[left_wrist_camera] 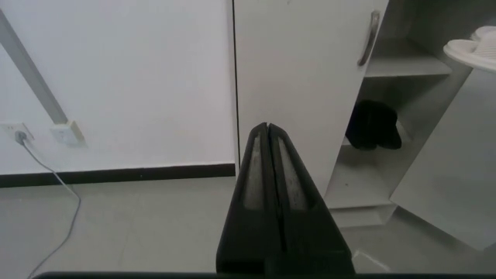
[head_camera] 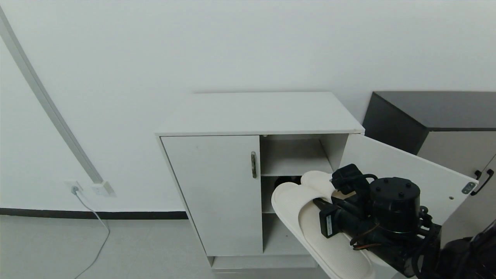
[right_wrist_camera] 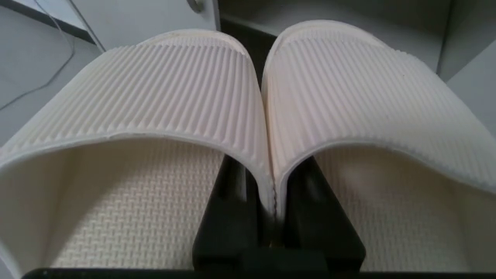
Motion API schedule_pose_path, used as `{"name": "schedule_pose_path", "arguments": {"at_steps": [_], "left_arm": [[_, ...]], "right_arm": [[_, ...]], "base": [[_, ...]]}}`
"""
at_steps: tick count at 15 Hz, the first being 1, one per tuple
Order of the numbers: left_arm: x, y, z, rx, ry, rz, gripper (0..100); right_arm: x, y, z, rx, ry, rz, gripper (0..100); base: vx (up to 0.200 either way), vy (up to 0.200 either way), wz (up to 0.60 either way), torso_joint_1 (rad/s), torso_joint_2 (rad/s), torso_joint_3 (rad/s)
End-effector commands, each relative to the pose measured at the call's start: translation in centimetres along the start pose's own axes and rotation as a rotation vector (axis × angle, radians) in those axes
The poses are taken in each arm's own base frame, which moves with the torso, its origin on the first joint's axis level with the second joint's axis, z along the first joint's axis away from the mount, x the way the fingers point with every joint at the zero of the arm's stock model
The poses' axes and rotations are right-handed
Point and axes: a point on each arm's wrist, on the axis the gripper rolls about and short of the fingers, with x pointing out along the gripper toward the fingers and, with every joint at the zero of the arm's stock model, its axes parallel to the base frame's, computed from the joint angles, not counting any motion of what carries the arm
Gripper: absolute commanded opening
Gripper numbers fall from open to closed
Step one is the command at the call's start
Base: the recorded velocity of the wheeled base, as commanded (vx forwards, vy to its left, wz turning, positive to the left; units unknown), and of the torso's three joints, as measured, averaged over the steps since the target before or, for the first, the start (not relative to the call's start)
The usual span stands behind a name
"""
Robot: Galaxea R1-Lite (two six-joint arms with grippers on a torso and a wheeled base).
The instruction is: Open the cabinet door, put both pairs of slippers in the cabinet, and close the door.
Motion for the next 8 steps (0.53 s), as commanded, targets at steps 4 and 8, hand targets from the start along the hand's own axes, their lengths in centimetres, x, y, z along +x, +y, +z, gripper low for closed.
{"name": "schedule_pose_path", "arguments": {"at_steps": [4, 8], "left_arm": [[0.01, 0.0, 0.0, 0.0, 0.001, -0.001, 0], [0.01, 0.0, 0.0, 0.0, 0.001, -0.001, 0]], "right_arm": [[0.11, 0.04, -0.2, -0.001, 0.001, 0.0, 0], [-0.12, 0.07, -0.23, 0.0, -0.011, 0.002, 0]], "base": [[0.0, 0.0, 0.0, -0.198, 0.52, 0.311], [0.0, 0.0, 0.0, -0.176, 0.49, 0.318]]}}
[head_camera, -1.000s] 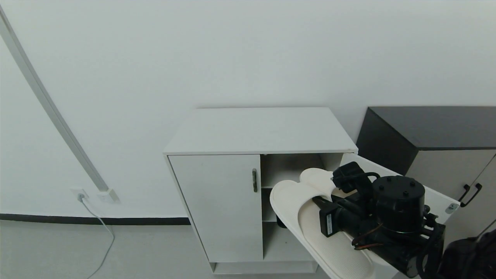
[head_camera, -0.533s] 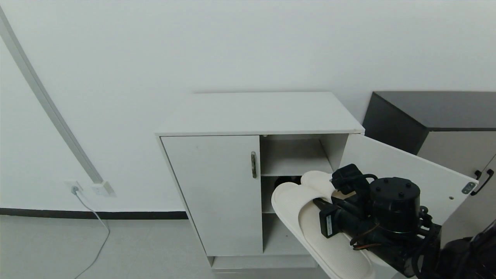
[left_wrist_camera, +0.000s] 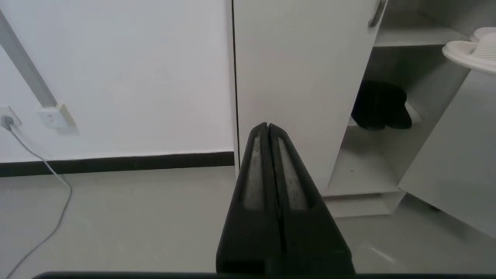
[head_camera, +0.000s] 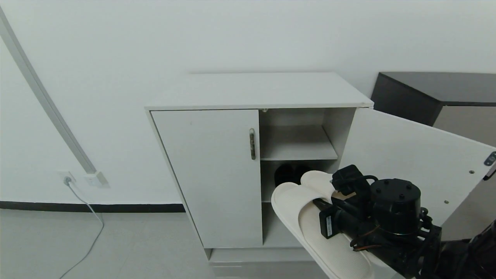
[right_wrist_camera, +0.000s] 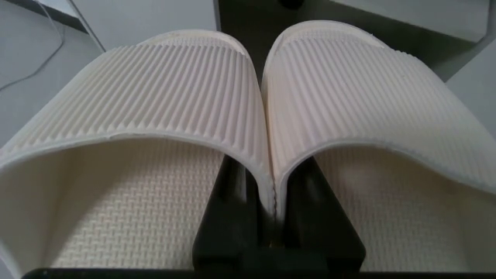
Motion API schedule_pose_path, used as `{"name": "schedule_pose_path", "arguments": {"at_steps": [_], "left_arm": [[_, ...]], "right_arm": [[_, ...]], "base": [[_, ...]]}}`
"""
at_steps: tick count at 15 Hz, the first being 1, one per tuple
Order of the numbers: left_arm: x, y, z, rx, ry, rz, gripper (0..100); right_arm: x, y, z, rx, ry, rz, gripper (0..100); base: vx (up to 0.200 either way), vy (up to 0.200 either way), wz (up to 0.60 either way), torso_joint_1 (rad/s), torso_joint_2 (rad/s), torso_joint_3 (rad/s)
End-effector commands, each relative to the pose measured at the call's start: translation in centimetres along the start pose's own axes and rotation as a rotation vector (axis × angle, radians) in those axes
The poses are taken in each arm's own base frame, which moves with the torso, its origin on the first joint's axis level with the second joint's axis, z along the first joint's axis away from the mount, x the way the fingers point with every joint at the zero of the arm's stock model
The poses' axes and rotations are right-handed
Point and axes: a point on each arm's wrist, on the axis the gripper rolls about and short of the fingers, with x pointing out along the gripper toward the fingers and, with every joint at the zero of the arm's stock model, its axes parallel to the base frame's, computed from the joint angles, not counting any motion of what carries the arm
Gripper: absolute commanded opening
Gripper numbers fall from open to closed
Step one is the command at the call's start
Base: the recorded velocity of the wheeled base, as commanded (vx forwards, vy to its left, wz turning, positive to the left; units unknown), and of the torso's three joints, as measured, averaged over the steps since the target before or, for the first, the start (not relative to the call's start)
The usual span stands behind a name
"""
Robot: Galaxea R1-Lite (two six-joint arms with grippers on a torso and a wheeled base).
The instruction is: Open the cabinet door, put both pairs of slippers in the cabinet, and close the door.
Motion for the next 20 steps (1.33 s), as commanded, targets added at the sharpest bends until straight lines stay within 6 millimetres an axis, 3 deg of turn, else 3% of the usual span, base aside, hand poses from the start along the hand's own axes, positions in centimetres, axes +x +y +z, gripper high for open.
{"name": "schedule_pose_path", "arguments": {"at_steps": [1, 13, 20], "left_arm": [[0.01, 0.0, 0.0, 0.0, 0.001, 0.0, 0], [0.01, 0.0, 0.0, 0.003, 0.001, 0.001, 0], [0.01, 0.0, 0.0, 0.003, 0.001, 0.0, 0]], "right_arm": [[-0.15, -0.03, -0.19, -0.001, -0.005, 0.0, 0], [0.01, 0.04, -0.63, -0.002, -0.002, 0.0, 0], [0.04, 0.06, -0.73, -0.023, -0.004, -0.012, 0]], "base": [[0.0, 0.0, 0.0, -0.149, 0.49, 0.32], [0.0, 0.0, 0.0, -0.089, 0.45, 0.364], [0.0, 0.0, 0.0, -0.002, 0.07, 0.061]]}}
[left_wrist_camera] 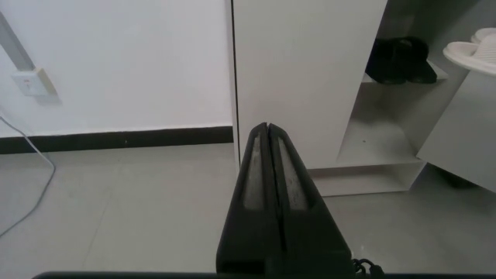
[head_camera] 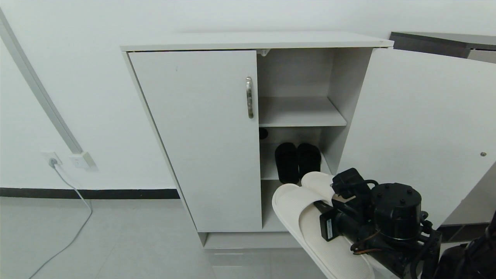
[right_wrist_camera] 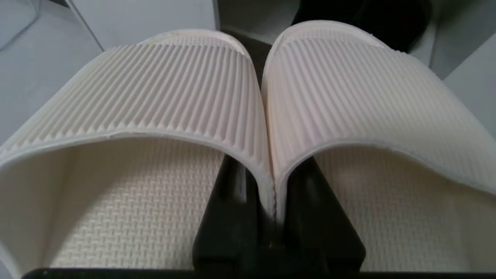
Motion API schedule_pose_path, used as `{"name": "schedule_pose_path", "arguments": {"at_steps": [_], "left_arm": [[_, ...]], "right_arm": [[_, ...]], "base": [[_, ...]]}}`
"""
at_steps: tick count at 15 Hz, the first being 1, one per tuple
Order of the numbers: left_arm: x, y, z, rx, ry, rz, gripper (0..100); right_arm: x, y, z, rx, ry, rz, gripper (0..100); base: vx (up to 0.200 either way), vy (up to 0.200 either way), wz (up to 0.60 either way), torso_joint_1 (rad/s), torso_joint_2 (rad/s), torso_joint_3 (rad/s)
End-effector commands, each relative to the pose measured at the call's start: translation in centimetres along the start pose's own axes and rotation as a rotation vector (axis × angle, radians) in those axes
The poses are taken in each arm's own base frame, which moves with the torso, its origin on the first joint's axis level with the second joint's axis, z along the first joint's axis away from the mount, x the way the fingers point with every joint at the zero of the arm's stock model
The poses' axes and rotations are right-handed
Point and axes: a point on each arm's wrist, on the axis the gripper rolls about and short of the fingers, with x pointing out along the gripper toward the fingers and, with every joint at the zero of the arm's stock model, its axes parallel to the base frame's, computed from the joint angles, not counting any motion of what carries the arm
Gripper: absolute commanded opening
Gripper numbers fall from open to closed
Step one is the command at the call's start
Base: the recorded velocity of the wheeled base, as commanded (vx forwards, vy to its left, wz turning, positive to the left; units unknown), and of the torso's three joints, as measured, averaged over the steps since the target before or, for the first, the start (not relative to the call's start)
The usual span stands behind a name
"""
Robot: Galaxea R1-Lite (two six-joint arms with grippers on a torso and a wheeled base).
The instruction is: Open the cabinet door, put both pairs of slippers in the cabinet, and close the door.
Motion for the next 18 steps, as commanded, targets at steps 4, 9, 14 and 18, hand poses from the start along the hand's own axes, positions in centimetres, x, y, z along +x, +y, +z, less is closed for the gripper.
{"name": "schedule_pose_path", "arguments": {"at_steps": [4, 9, 14, 18], "left_arm": [[0.0, 0.0, 0.0, 0.001, 0.001, 0.0, 0], [0.0, 0.0, 0.0, 0.003, 0.001, 0.001, 0], [0.0, 0.0, 0.0, 0.003, 0.001, 0.0, 0], [0.0, 0.0, 0.0, 0.001, 0.001, 0.0, 0]], "right_arm": [[3.2, 3.8, 1.9, 0.042, -0.016, -0.208, 0], [4.1, 6.6, 8.8, 0.159, -0.025, -0.421, 0], [2.4, 5.8, 12.7, 0.125, -0.11, -0.436, 0], [2.6, 5.4, 13.4, 0.121, -0.123, -0.442, 0]], "base": [[0.0, 0.0, 0.0, 0.0, 0.0, 0.0], [0.0, 0.0, 0.0, 0.0, 0.0, 0.0], [0.0, 0.0, 0.0, 0.0, 0.0, 0.0], [0.0, 0.0, 0.0, 0.0, 0.0, 0.0]]}}
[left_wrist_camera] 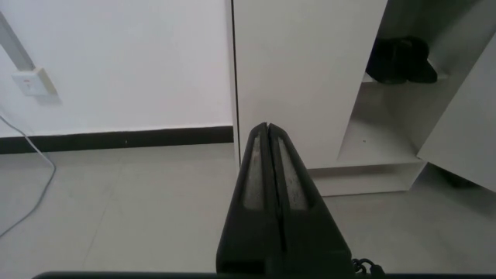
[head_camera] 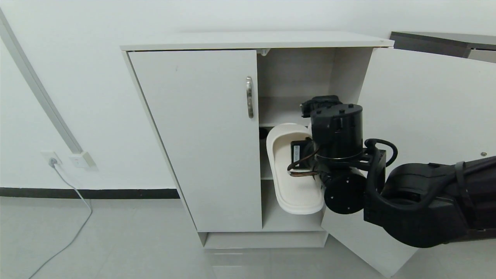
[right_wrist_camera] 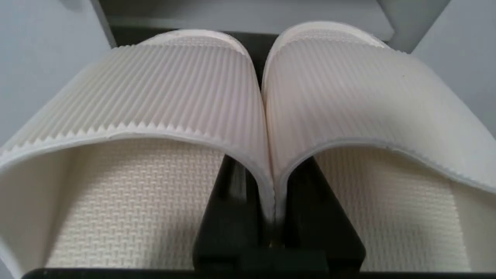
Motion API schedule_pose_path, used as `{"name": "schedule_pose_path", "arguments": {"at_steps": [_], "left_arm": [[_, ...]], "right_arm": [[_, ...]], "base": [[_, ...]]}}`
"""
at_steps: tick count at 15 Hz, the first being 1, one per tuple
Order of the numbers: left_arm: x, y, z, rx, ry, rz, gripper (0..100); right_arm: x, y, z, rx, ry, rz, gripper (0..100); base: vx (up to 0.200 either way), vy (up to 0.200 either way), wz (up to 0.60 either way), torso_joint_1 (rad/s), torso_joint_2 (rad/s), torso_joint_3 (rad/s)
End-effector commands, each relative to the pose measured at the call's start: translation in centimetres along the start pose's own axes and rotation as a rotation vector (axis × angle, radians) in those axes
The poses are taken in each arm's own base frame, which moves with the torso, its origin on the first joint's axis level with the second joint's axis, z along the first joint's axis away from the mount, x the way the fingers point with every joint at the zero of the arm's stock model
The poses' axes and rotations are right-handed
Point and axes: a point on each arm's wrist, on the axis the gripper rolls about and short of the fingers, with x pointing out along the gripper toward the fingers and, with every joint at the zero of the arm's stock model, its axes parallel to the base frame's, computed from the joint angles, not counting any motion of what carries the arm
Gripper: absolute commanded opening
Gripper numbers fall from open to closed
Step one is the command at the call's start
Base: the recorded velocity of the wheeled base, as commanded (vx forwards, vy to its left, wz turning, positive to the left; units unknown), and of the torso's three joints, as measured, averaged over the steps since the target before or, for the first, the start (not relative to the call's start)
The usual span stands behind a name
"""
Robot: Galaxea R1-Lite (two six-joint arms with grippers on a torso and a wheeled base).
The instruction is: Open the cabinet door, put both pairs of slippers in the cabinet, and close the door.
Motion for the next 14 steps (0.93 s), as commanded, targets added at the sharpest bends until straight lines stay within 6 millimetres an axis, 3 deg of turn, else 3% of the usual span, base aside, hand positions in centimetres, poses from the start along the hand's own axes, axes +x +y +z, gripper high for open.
{"name": "schedule_pose_path", "arguments": {"at_steps": [1, 3, 14], "left_arm": [[0.0, 0.0, 0.0, -0.001, 0.001, 0.0, 0], [0.0, 0.0, 0.0, 0.001, 0.001, 0.001, 0], [0.0, 0.0, 0.0, 0.001, 0.001, -0.002, 0]], "right_arm": [[0.3, -0.5, 0.9, 0.023, -0.018, -0.012, 0], [0.7, -0.9, 1.2, 0.025, -0.021, -0.024, 0], [1.6, -1.2, 0.5, -0.009, 0.002, -0.006, 0]], "base": [[0.0, 0.0, 0.0, 0.0, 0.0, 0.0], [0.0, 0.0, 0.0, 0.0, 0.0, 0.0], [0.2, 0.0, 0.0, 0.002, 0.0, 0.006]]}}
